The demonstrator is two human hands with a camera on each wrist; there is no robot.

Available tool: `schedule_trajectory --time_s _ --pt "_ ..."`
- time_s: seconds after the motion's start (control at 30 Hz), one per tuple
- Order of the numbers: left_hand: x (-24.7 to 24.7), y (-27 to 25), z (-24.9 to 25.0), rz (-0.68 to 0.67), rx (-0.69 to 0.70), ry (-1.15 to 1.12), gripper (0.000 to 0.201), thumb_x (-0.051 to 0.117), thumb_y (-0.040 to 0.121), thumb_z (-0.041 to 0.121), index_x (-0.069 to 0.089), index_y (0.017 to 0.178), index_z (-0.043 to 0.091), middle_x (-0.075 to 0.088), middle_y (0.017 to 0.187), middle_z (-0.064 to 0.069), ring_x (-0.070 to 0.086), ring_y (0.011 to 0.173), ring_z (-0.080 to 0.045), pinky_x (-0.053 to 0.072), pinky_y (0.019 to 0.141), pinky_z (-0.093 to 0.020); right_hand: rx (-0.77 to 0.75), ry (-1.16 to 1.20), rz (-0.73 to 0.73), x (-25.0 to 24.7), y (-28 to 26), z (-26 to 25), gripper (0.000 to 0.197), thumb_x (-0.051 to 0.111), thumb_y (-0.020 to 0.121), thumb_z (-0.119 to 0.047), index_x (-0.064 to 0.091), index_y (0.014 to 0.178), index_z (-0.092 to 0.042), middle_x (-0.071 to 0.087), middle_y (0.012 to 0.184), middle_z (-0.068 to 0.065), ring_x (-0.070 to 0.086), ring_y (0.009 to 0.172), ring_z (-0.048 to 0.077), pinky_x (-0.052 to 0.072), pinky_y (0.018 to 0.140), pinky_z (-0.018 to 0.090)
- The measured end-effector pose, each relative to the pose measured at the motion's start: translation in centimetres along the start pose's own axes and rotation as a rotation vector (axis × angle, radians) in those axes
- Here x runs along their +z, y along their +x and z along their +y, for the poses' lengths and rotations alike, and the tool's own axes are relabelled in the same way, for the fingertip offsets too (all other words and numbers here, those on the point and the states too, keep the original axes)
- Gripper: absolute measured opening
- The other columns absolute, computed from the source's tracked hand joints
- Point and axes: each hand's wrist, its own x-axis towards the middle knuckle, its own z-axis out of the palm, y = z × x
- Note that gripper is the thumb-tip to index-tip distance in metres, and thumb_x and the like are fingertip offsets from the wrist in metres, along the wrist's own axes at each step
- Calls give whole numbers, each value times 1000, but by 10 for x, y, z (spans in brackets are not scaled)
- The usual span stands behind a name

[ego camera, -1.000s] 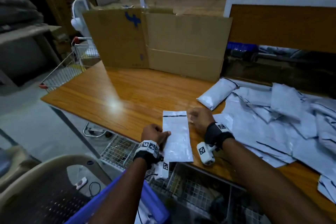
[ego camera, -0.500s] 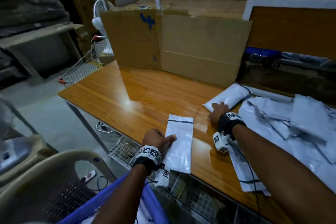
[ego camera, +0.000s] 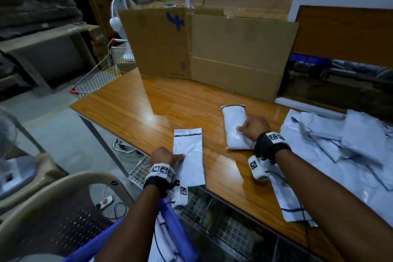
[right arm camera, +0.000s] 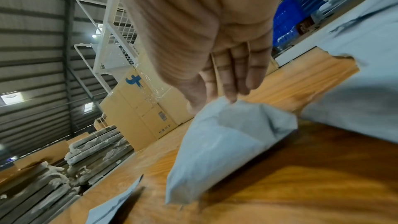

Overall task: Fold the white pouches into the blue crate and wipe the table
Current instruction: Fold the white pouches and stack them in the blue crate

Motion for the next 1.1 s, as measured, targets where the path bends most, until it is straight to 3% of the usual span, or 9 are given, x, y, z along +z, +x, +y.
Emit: schedule_trajectory --time_s 0.1,0.2,0.33,0.43,0.57,0.63,0.73,0.97,1.1 --pt "-14 -1 -12 71 -25 -21 47 87 66 46 55 69 11 54 57 -3 48 51 -18 39 54 -25 160 138 -28 16 0 -3 98 69 67 -69 40 143 -14 51 141 11 51 125 34 47 98 41" --pt "-18 -2 -21 73 -40 -65 62 86 66 52 55 91 4 60 69 -5 54 61 -20 43 56 -28 219 156 -80 29 -2 -13 110 74 67 -65 25 149 -10 43 147 14 48 128 35 45 99 42" --pt "-17 -7 -27 -9 -82 -118 67 86 60 61 39 67 14 55 65 -8 50 58 -18 40 56 -28 223 238 -114 30 -12 -29 119 84 56 -62 27 146 -9 47 143 13 52 124 33 49 93 42" --pt "-22 -14 -26 -62 -101 -201 65 90 63 48 32 61 18 48 60 -5 45 56 -14 41 61 -30 194 190 -162 34 -21 -36 107 84 47 -70 49 131 -13 59 131 8 59 113 27 50 84 35" --pt "-24 -8 -34 -126 -152 -265 53 95 55 40 60 70 3 69 69 -10 68 66 -25 60 69 -48 147 298 -197 43 -32 -43 102 84 40 -71 59 124 -19 64 124 2 60 110 24 50 88 34" --pt "-27 -8 -36 -160 -144 -270 51 95 54 39 67 73 0 74 75 -14 72 66 -28 61 63 -46 115 329 -208 47 -37 -47 99 84 49 -68 55 130 -18 62 129 4 59 114 25 49 93 36" --pt "-29 -4 -46 -170 -137 -331 41 91 66 34 62 66 5 72 72 -16 65 57 -25 54 50 -26 136 395 -184 54 -45 -55 102 80 62 -65 43 141 -13 54 139 8 55 121 29 48 95 39" --pt "-36 -7 -82 -169 -92 -420 33 80 82 34 69 70 5 71 75 -18 62 62 -25 49 62 -38 159 548 -268 69 -77 -99 60 51 95 -45 39 139 -6 53 133 14 56 114 35 46 88 36" --pt "-45 -16 -105 -157 -119 -532 21 76 87 24 75 92 4 74 87 -13 66 67 -23 55 64 -32 148 669 -317 98 -80 -112 60 48 72 -43 54 120 -7 64 110 19 64 89 31 49 78 38"
